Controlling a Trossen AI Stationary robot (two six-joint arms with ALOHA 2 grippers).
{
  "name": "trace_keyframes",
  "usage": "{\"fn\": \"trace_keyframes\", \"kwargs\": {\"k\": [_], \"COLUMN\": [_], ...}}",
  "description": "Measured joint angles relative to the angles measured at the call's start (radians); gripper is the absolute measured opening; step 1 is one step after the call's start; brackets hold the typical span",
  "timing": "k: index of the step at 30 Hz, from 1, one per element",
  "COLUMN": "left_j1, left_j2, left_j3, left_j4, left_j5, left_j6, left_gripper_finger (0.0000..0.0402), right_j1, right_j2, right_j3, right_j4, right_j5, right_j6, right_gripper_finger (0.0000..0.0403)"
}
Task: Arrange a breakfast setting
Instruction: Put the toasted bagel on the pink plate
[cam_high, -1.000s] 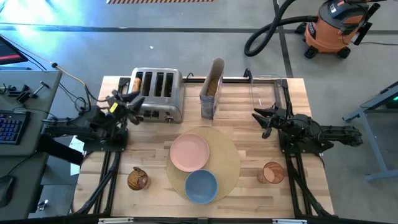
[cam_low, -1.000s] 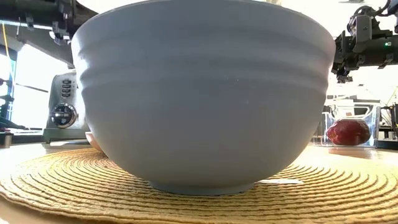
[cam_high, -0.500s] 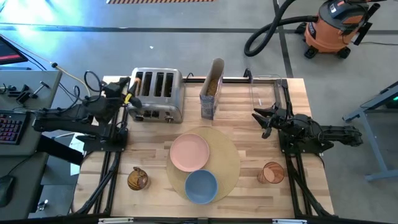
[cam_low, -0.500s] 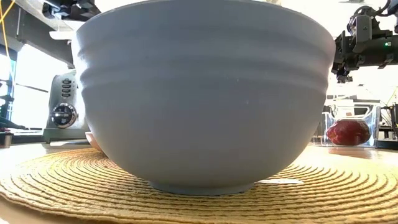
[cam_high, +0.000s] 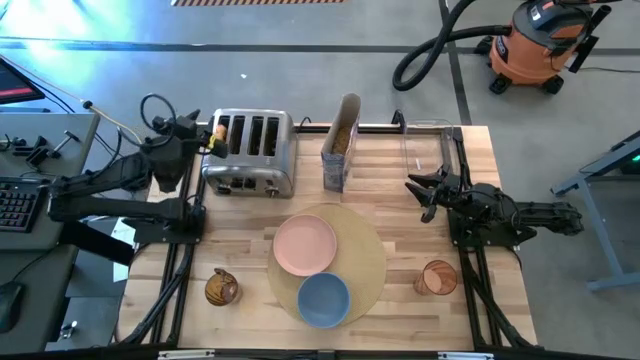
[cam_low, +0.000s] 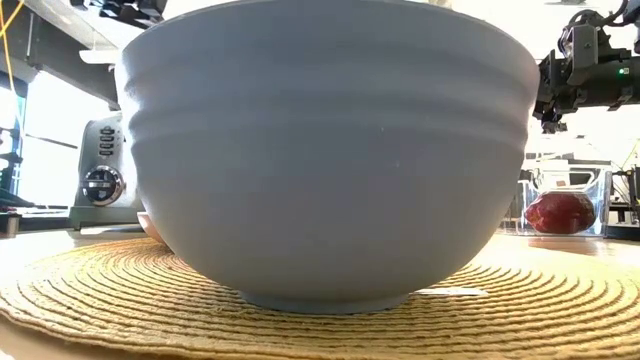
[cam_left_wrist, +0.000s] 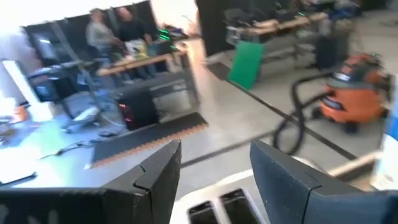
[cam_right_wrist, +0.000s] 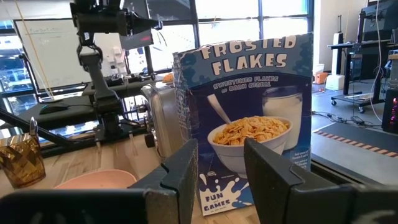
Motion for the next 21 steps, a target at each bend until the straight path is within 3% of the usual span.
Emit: {"fn": "trace_keyframes", "kwargs": {"k": [4, 13, 21], "left_j1": [0.107, 0.367, 0.467], "left_j2": [0.046, 0.137, 0.193], "left_j3": [0.037, 0.057, 0.057], "left_j4": [-0.068, -0.216, -0.284], "left_j5": [0.194, 0.401, 0.45], "left_j6": [-0.054, -0.171, -0.25], "left_gripper_finger": [0.0182, 0.0182, 0.0182], "right_j1": [0.0, 0.0, 0.0], "right_j2": [0.0, 0.0, 0.0], "right_j3": [0.0, 0.0, 0.0], "right_j4": [0.0, 0.0, -0.004], "right_j5": [0.0, 0.0, 0.0], "right_j6": [0.0, 0.0, 0.0], "right_gripper_finger": [0.0116, 0.0116, 0.0116]}}
